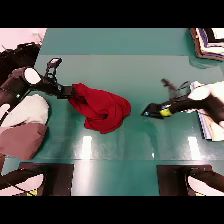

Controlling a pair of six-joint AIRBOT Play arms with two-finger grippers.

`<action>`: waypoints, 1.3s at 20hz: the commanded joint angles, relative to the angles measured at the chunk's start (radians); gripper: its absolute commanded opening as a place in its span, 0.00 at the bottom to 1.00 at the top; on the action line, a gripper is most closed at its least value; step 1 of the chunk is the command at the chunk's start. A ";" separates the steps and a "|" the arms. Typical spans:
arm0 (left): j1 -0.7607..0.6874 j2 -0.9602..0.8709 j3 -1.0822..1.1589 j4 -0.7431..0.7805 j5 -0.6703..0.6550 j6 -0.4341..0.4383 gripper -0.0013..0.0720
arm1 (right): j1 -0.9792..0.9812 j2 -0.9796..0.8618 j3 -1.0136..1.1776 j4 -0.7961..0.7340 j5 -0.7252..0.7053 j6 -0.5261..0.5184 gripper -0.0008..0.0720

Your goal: Fold the shirts.

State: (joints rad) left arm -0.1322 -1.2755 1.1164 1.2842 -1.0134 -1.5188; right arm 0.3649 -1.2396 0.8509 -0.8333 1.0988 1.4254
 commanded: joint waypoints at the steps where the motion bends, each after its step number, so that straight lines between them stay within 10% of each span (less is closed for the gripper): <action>1: 0.002 0.000 0.008 0.003 -0.003 0.000 0.06 | 0.137 -0.181 -0.003 0.158 -0.180 -0.063 0.63; 9: 0.002 0.000 0.008 0.003 0.003 0.000 0.06 | 0.151 -0.415 0.259 0.151 -0.182 -0.063 0.41; 10: 0.002 0.000 0.008 0.003 0.002 0.000 0.06 | 0.151 -0.424 0.269 0.150 -0.182 -0.064 0.12; 11: 0.002 0.000 0.009 0.004 0.003 0.000 0.06 | 0.150 -0.425 0.277 0.142 -0.189 -0.067 0.04; 26: 0.002 0.429 0.313 0.058 0.186 0.003 0.06 | -0.090 0.152 0.738 -0.296 -0.111 -0.054 0.04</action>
State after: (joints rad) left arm -0.1310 -0.9127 1.3716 1.4014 -0.8318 -1.5177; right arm 0.3042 -1.1942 1.5253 -1.0931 0.9821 1.3720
